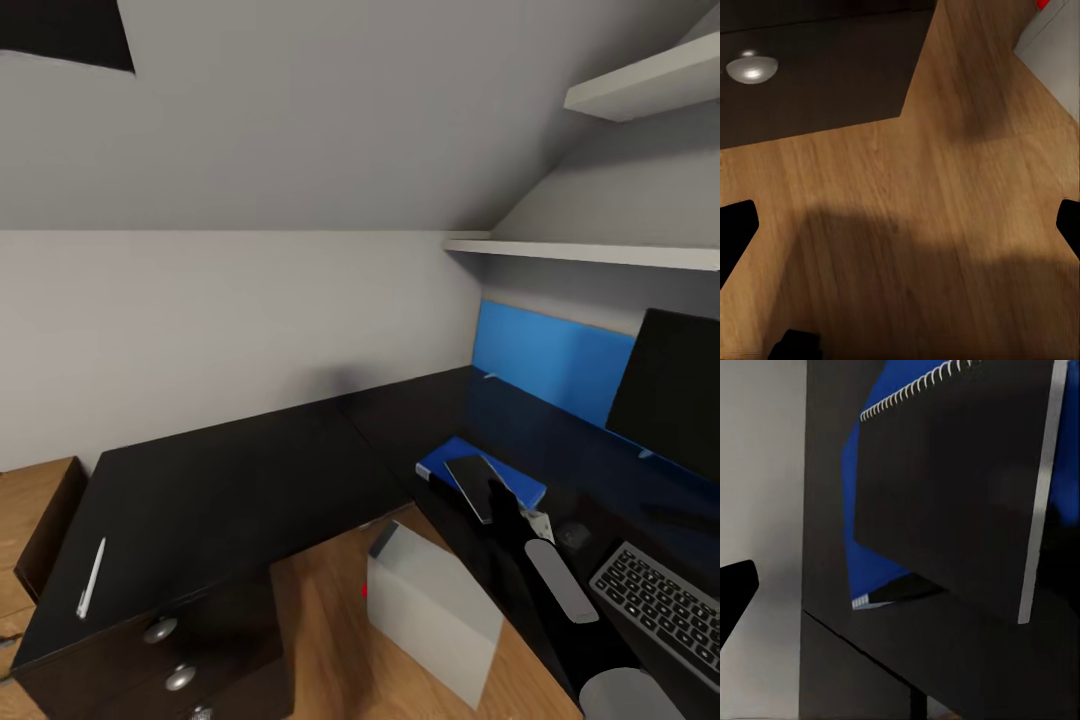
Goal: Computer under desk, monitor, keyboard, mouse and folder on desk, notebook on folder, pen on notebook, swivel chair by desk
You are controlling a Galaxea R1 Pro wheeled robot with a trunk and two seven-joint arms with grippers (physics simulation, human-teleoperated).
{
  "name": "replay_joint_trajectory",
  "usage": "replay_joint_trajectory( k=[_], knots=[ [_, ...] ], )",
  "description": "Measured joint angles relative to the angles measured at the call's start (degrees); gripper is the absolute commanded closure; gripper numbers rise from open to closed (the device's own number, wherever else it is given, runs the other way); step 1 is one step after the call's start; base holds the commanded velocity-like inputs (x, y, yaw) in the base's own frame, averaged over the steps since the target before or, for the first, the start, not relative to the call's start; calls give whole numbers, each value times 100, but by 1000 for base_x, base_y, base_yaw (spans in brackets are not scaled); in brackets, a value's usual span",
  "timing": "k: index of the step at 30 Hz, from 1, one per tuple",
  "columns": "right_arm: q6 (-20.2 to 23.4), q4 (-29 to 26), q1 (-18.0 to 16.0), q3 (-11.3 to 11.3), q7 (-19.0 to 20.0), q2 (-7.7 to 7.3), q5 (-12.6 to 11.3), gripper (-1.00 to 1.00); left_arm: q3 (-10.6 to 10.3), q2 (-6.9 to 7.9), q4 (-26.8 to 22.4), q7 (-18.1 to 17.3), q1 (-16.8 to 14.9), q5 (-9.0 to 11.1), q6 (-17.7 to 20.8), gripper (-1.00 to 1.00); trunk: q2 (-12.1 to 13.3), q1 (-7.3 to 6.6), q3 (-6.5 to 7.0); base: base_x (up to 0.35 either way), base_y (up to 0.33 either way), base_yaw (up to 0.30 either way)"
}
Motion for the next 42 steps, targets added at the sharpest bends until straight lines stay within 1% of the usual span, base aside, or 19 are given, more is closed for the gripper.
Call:
replay_joint_trajectory(
  k=[8, 11, 12, 15, 18, 22, 23, 26, 27, 29, 30, 31, 34, 36, 37, 38, 39, 41, 42],
  knots=[
    [0, -7, 0, 22, 8, 6, 0, -100, 0, 0, 4, -1, 1, 0, 6, -100, 0, 1, 0, -264, 0, 0],
    [0, -13, 0, 121, 17, 8, -1, -100, 0, 0, 7, -1, 0, 1, 7, -100, 0, -1, 0, -120, 0, 0],
    [-3, -34, 1, 336, 27, 9, -6, -100, 0, 0, 27, -1, -1, 3, 7, -100, 0, -2, 0, -45, 0, 0],
    [-7, -116, 1, 521, 35, 9, -6, -100, 0, 0, 64, -1, 1, 1, 7, -100, 0, -2, 0, -27, 0, 0],
    [-13, -339, 1, 789, 47, 20, -8, -100, 1, 0, 98, -1, 0, 2, 7, -100, 0, -2, 0, -10, 0, 0],
    [-16, -508, 5, 1059, 53, 24, -8, -100, 1, 0, 108, -1, 1, 1, 7, -100, 0, -2, 0, -4, 0, 0],
    [-24, -569, 4, 1197, 50, 27, -8, -100, 1, 0, 110, -1, -1, 2, 7, -100, 0, -2, 0, -2, 0, 0],
    [-36, -634, 3, 1383, 44, 31, -5, -100, 1, 0, 116, -1, -1, 5, 7, -100, 0, -2, 0, -1, 0, 0],
    [-40, -658, 5, 1501, 36, 33, 10, -100, 1, 0, 119, -1, -2, 6, 7, -100, 0, -2, 0, 0, 0, 0],
    [-43, -675, 4, 1639, 29, 34, 60, -100, 1, 0, 120, -1, -2, 5, 7, -100, 0, -2, 0, 0, 0, 0],
    [-44, -680, 4, 1713, 27, 34, 99, -100, 1, 0, 121, -1, -3, 6, 7, -100, 0, -2, 0, 0, 0, 0],
    [-44, -688, 7, 1862, 22, 36, 195, -100, 1, 0, 122, -1, -2, 7, 7, -100, 0, -2, 0, 0, 0, 0],
    [-44, -691, 6, 2074, 7, 50, 380, -100, 1, 0, 126, -1, 0, 8, 12, -100, 0, -2, 0, 0, 0, 20],
    [-43, -692, 5, 2180, -25, 96, 504, -100, 2, 0, 134, -1, -1, 7, 13, -100, 0, -2, 0, 0, 0, 73],
    [-42, -683, 5, 2251, -88, 174, 618, -100, 3, 0, 157, -1, -1, 8, 14, -100, 0, -2, 0, 0, 0, 123],
    [-41, -674, 6, 2276, -131, 226, 676, -100, 3, -2, 172, -1, 0, 8, 15, -100, 0, -2, 0, 0, 0, 224],
    [-40, -571, 4, 2341, -374, 478, 949, -100, 8, -40, 225, -1, 1, 4, 12, -100, 0, -2, 0, 0, 0, 234],
    [-40, -492, 2, 2349, -447, 575, 1109, -100, 15, -67, 240, -1, 1, 1, 11, -100, 0, -2, 0, 0, 0, 248],
    [-37, -425, 2, 2357, -491, 638, 1276, -100, 18, -90, 264, -1, 2, 0, 10, -100, 0, -2, 0, 0, 0, 258]
  ],
)
